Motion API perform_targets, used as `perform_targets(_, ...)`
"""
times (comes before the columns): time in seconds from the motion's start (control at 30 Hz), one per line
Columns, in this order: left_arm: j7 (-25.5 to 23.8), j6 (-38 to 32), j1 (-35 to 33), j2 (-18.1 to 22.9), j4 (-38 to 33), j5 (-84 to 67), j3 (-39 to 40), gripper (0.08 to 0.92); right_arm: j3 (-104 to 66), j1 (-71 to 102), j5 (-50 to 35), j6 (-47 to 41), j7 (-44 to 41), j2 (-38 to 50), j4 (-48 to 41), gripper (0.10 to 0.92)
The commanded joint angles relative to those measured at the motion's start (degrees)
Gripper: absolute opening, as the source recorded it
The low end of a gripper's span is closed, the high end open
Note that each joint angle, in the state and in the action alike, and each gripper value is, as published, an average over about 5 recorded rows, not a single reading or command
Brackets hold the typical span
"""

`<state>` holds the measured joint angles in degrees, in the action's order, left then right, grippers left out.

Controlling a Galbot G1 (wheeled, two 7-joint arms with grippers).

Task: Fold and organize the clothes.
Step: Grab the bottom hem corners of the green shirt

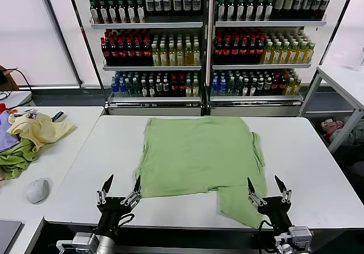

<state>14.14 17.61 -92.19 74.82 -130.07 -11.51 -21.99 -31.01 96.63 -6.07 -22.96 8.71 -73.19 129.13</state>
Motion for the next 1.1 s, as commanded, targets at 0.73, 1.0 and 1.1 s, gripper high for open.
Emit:
perform_targets(0.73, 4.42, 15.75, 11.74, -1.67, 14.43, -1.44, 5.88, 0.821, 3.66, 1.15, -0.17, -6.08, 1.75, -0.64, -4.43, 0.823)
perform_targets(1.0, 5.06, 15.80, 11.30, -1.35, 14.82, -4.05, 6.45, 0.663, 3.69, 1.41, -3.26, -6.30, 1.96, -0.44, -5.16, 0.664)
perform_targets(1.1, 5.38, 15.83, 11.20, -1.37, 15.11, -5.05, 6.45, 0.577, 3.56, 1.62, -3.79, -6.28, 1.87, -0.41, -5.11, 0.578)
